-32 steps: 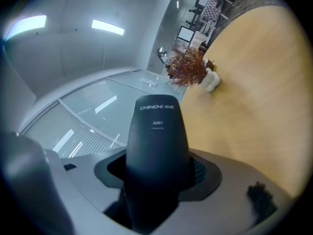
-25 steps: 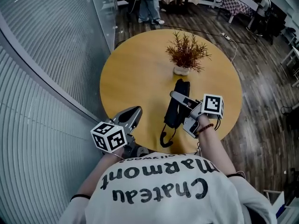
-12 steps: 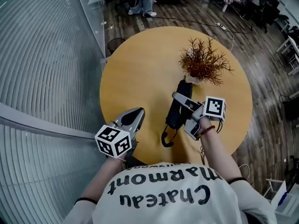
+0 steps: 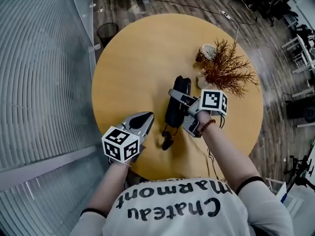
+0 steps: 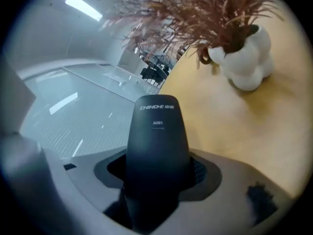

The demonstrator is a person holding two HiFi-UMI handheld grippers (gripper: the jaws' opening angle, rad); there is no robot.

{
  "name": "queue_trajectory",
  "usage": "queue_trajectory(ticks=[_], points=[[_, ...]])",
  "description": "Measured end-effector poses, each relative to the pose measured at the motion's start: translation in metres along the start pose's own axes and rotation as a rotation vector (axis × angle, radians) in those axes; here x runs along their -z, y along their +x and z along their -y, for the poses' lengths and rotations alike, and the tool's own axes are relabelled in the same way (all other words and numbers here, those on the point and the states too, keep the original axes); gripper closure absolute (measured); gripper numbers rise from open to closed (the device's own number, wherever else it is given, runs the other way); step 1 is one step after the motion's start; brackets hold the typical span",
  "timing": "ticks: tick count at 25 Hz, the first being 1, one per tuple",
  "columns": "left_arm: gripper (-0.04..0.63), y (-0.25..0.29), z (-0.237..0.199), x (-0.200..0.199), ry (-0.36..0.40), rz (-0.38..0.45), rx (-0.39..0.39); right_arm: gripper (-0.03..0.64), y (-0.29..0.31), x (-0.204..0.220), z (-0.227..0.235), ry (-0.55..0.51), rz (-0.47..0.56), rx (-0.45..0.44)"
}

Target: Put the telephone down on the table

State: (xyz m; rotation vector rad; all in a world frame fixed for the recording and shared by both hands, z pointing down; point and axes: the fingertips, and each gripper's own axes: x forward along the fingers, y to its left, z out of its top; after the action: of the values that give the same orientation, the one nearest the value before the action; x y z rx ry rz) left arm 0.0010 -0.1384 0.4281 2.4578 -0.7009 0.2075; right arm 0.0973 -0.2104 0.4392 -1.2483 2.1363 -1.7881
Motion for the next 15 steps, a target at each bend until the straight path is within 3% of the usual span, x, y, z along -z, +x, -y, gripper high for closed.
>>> queue_trajectory(ticks=[3, 8, 15], points=[[0.589, 0.02, -0.038, -0.012, 0.001, -0.039, 0.012, 0.325, 0.049, -0.027, 0.002, -0.025, -0.04, 0.046], [0.589, 0.045, -0.1, -0.029, -0.036, -0.036, 0.02, 0.325, 0.122, -0.059, 0.016, -0.086, -0.105, 0.109], [0.589, 0.039, -0.097, -0.03, -0.069, -0.008, 0.037, 0.324, 0.151, -0.055, 0.014, -0.17, -0.149, 0.181]])
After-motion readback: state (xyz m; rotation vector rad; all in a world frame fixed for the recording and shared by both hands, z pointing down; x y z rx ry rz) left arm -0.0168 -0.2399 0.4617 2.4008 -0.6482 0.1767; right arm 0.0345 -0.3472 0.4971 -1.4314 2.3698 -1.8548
